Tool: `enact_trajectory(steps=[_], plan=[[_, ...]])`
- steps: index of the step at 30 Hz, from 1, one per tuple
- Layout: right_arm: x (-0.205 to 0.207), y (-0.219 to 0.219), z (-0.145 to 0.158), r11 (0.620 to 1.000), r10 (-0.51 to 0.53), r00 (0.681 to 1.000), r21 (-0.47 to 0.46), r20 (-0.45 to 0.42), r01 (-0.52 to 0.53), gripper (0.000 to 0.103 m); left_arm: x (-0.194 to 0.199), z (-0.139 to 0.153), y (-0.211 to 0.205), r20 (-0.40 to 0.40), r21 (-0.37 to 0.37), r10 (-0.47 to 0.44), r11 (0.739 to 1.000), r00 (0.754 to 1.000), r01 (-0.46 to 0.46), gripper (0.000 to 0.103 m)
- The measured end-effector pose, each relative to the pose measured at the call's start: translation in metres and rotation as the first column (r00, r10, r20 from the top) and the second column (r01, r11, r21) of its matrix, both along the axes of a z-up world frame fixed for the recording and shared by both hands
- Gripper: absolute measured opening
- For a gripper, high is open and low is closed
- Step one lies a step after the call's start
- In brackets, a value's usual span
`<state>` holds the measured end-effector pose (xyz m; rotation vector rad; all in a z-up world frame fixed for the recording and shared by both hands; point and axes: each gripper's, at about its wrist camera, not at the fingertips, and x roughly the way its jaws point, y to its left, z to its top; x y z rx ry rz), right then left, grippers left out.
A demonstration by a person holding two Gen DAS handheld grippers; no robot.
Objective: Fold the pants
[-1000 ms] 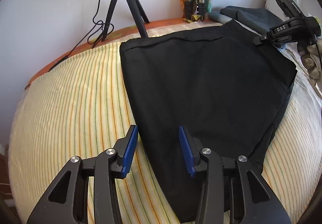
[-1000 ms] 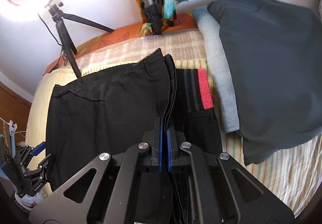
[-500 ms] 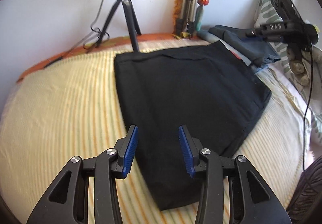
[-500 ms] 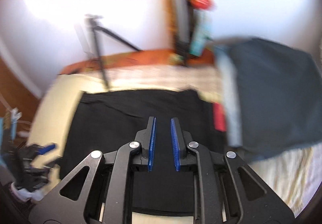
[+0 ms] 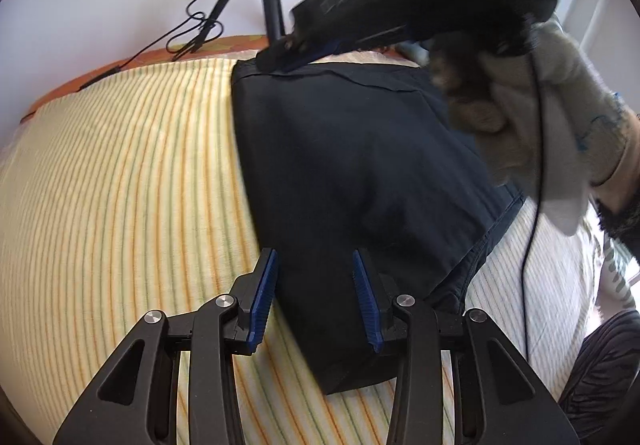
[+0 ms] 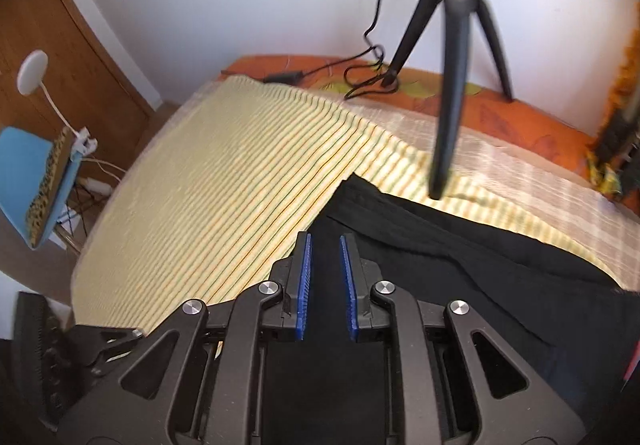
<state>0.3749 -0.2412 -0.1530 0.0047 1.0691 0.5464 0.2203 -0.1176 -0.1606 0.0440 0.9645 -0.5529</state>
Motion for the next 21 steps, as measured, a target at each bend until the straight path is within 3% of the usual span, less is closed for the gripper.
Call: enact_trajectory(steps=[6,13,17,21], plan=[[0.026,0.026,-0.034,0.998,-0.018,0.998,-0.068,-0.052,0.014,0.016,0.015,-0.006,0.029,-0.157,-0.159,0.067,0.983,0.985,-0.092,0.036],[0.036,0.025,-0.046,0.998,-0.046,0.996,-0.038,-0.074,0.043,0.016,0.012,-0.014,0.022,-0.184,-0.148,0.056,0.985,0.981,-0.084,0.035],[0.032,0.017,-0.032,0.997,-0.075,0.995,-0.006,-0.072,0.075,0.016,0.014,-0.014,0.024,-0.195,-0.163,0.059,0.982,0.979,-0.091,0.035],[0.003,-0.003,-0.003,0.992,-0.106,0.993,0.063,-0.053,0.109,0.016,0.03,-0.012,0.035,-0.218,-0.202,0.086,0.97,0.972,-0.132,0.034]])
